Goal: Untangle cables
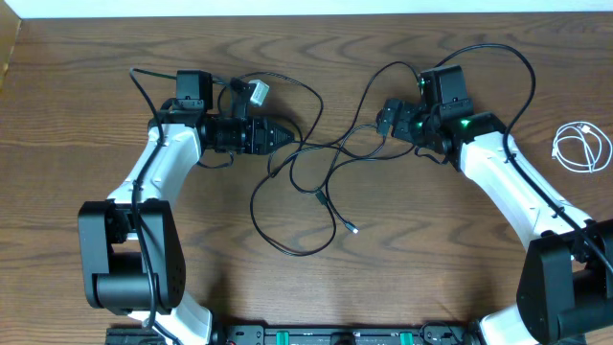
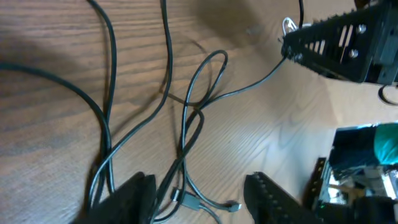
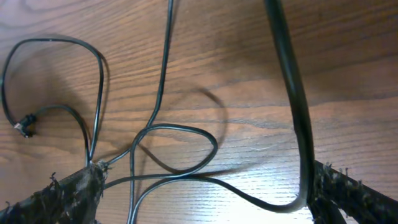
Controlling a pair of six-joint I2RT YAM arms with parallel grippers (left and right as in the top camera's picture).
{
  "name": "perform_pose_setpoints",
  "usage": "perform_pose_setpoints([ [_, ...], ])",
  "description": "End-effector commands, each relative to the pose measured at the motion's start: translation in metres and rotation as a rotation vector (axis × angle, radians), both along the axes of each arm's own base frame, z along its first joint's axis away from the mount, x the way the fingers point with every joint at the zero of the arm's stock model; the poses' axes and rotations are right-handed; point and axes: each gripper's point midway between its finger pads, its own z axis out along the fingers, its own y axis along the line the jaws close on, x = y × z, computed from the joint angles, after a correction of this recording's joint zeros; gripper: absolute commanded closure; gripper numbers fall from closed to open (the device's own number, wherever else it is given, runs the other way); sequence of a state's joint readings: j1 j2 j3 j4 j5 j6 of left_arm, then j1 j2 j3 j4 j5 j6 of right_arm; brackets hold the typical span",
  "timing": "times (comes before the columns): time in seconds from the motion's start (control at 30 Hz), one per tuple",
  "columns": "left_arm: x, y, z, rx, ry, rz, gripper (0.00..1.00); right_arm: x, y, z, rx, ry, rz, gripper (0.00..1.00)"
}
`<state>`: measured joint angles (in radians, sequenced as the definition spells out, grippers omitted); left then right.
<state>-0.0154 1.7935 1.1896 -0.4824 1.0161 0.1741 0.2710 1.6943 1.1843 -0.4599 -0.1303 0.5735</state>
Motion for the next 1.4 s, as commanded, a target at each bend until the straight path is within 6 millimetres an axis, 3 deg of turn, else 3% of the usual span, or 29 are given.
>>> perform_pose_setpoints([
  [0.0, -0.001, -0.003, -0.001, -0.012, 0.002, -0.014, 0.46, -0.006, 0.014, 0.002, 0.056, 0.020, 0.033, 0.01],
  [0.3, 0.012, 0.016, -0.021, 0.120, 0.077, 0.128, 0.46, -0.028, 0.050, 0.003, 0.144, 0.078, 0.146, 0.01],
  [0.47, 0.025, 0.054, -0.048, 0.306, 0.211, 0.401, 0.46, -0.037, 0.060, 0.000, 0.137, 0.099, 0.166, 0.01],
  [0.57, 0.025, 0.074, -0.059, 0.394, 0.274, 0.532, 0.46, -0.047, 0.045, -0.011, 0.122, 0.197, 0.009, 0.01],
  [0.67, 0.024, 0.083, -0.063, 0.431, 0.294, 0.579, 0.46, -0.059, 0.027, -0.022, 0.102, 0.297, -0.154, 0.01],
  [0.8, 0.024, 0.083, -0.063, 0.431, 0.293, 0.579, 0.46, -0.067, 0.029, -0.022, 0.146, 0.358, -0.178, 0.01],
  [0.97, 0.024, 0.083, -0.063, 0.430, 0.293, 0.579, 0.46, -0.069, 0.030, 0.001, 0.131, 0.377, -0.146, 0.01],
  [1.13, 0.024, 0.082, -0.063, 0.429, 0.293, 0.579, 0.46, -0.047, 0.053, 0.048, 0.179, 0.248, 0.022, 0.02],
  [1.2, 0.024, 0.082, -0.063, 0.429, 0.293, 0.578, 0.46, -0.036, 0.063, 0.057, 0.214, 0.197, 0.017, 0.10],
  [1.37, 0.024, 0.082, -0.063, 0.429, 0.293, 0.578, 0.46, -0.032, 0.091, 0.057, 0.272, 0.173, 0.010, 0.14],
])
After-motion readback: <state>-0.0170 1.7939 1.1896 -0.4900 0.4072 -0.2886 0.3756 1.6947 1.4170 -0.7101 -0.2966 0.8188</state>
